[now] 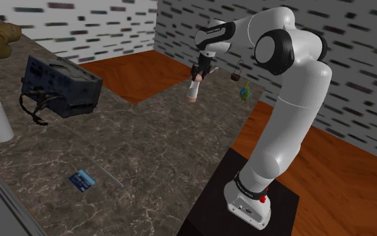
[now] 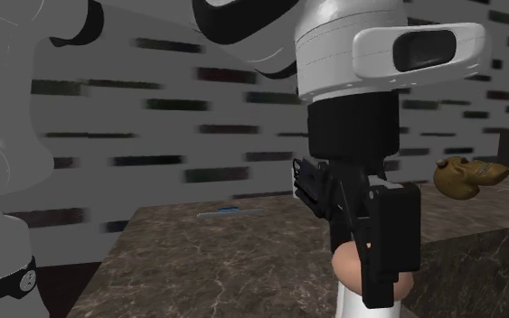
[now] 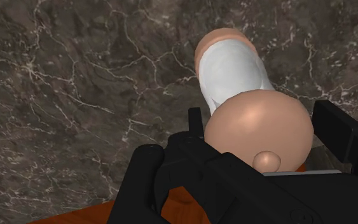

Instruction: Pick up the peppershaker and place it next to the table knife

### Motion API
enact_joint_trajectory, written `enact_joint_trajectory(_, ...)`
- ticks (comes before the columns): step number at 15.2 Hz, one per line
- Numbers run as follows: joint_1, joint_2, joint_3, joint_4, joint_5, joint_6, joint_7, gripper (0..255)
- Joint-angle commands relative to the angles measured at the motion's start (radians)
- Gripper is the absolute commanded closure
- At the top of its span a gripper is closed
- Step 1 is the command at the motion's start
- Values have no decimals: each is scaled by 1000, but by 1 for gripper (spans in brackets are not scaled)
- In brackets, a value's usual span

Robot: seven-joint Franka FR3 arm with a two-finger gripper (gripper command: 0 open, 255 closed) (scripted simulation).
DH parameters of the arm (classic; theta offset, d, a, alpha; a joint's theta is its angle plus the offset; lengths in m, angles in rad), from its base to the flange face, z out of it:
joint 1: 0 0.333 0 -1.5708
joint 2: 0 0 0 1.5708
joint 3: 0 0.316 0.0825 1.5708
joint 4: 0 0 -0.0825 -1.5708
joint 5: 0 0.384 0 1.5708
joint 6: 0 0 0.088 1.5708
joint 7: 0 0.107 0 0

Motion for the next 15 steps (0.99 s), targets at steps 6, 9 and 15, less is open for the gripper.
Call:
enact_joint_trajectory(6,4,-30,-4,56,-17,-83,14,255)
enact_joint_trajectory(9,4,-38,-5,86,-22,-121,18,255)
enact_joint_trajectory(15,3,-48,-7,154,-29,-198,24,255)
